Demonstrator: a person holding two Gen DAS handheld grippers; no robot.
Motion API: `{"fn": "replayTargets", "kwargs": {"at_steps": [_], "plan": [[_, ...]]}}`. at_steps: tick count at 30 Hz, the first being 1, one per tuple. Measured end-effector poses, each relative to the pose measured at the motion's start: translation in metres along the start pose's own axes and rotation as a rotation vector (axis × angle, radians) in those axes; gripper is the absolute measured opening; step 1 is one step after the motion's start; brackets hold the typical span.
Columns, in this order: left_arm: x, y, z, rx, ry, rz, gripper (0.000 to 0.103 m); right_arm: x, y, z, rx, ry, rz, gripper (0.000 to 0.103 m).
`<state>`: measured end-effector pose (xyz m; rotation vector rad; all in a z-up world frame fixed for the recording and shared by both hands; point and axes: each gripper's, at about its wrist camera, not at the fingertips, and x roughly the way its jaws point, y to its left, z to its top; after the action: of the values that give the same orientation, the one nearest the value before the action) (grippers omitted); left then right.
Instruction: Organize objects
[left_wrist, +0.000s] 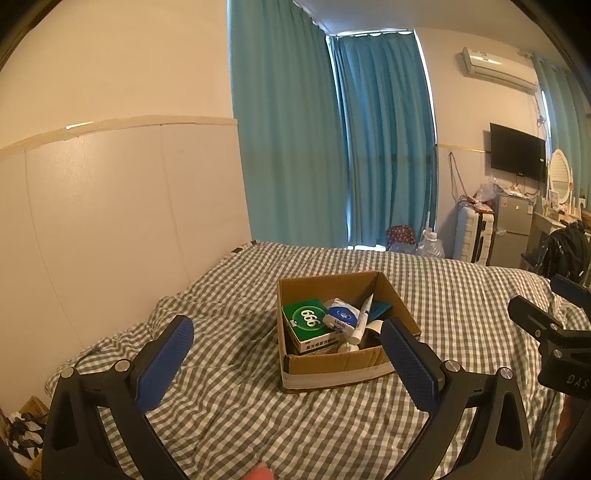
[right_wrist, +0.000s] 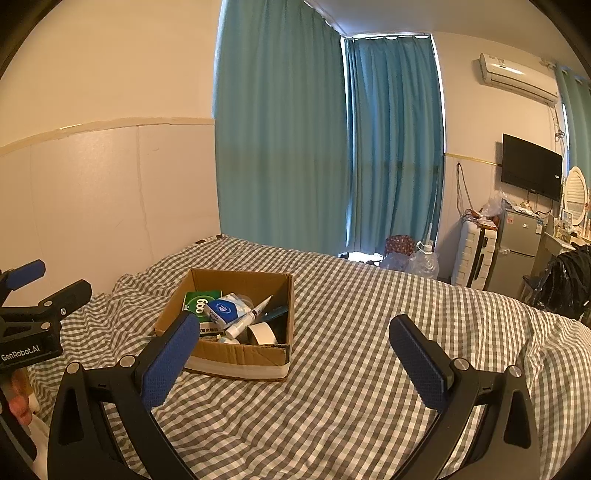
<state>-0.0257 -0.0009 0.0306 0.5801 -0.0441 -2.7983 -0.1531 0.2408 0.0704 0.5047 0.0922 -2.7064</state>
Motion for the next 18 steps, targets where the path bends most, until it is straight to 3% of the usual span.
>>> {"fn": "replayTargets", "kwargs": {"at_steps": [18], "plan": [[-0.0044, 0.0034, -0.0026, 0.002, 0.003, 0.010, 0.103, 0.0000, -0.0011, 0.0006, 0.001, 0.002, -0.005, 0.103]]}}
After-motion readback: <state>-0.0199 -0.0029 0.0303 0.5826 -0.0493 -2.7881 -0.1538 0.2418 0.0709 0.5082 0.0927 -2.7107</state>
